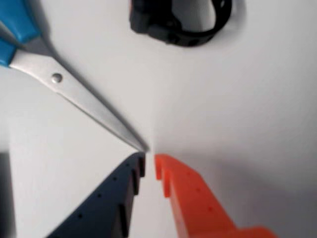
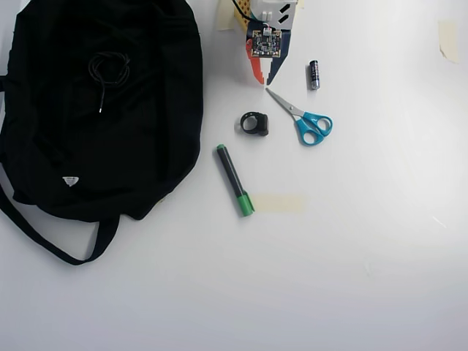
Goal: Put the cable into the black bag
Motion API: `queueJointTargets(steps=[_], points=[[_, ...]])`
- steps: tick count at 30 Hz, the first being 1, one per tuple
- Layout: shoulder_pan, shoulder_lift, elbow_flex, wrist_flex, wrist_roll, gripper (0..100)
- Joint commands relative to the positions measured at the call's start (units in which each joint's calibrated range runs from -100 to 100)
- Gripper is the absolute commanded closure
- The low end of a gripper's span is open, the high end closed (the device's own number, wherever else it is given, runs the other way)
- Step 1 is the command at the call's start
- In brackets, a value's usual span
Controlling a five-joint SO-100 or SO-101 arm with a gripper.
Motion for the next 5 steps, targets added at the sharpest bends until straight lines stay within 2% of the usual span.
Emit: queueJointTargets(steps=[1,5], points=[[0.1,-0.7,1.1,2.7,0.2,98],[0.1,-0.7,1.1,2.7,0.2,98]])
